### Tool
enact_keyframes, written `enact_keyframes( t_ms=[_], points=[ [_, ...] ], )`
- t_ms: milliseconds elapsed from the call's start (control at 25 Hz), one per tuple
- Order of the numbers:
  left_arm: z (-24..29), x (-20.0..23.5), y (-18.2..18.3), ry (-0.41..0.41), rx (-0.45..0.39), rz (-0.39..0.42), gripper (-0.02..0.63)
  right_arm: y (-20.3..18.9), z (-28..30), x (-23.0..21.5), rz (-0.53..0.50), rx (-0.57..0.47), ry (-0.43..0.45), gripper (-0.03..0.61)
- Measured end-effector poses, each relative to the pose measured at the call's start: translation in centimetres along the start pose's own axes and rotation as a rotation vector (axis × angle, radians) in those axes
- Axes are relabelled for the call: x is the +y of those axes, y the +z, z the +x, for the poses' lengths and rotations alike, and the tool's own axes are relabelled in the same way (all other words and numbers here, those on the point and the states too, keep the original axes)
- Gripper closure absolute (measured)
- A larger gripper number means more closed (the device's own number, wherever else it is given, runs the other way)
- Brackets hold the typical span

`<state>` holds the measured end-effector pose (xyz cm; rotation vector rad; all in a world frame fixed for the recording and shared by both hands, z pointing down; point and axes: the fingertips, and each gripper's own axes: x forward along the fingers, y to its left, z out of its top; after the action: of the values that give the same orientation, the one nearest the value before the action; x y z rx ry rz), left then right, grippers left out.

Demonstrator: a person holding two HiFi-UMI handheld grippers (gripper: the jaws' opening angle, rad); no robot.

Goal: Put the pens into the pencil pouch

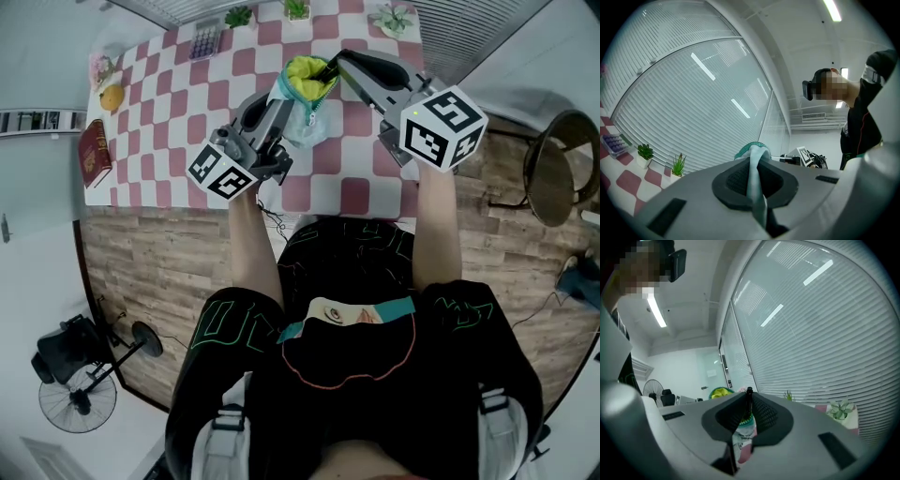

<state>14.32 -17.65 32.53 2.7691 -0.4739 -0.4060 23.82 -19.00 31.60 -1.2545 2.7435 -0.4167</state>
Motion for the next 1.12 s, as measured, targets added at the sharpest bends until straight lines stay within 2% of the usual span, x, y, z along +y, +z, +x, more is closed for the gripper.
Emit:
enact_keyframes(
  t_ms=[200,360,600,800,960,1120],
  points=[
    [-0.3,-0.8,0.1,-0.046,0.003,-0.001,0.614,1.1,-1.2,0.4,0.132,-0.054,0.069,0.537],
    [-0.3,-1.3,0.1,-0.083,0.008,-0.004,0.614,1.4,-1.3,1.3,0.152,-0.056,0.127,0.538],
    [-0.2,-2.3,0.0,-0.133,0.028,0.000,0.614,0.9,-1.1,3.2,0.071,0.018,0.192,0.538],
    [0.0,-2.7,0.0,-0.154,0.043,0.010,0.614,-0.4,-0.5,4.6,-0.046,0.121,0.221,0.538],
    [0.2,-3.2,-0.5,-0.166,0.068,0.020,0.614,-1.7,-0.1,5.0,-0.146,0.211,0.206,0.537],
    [0.2,-3.2,-0.9,-0.159,0.077,0.023,0.614,-2.4,0.0,4.8,-0.265,0.237,0.153,0.532]
  ],
)
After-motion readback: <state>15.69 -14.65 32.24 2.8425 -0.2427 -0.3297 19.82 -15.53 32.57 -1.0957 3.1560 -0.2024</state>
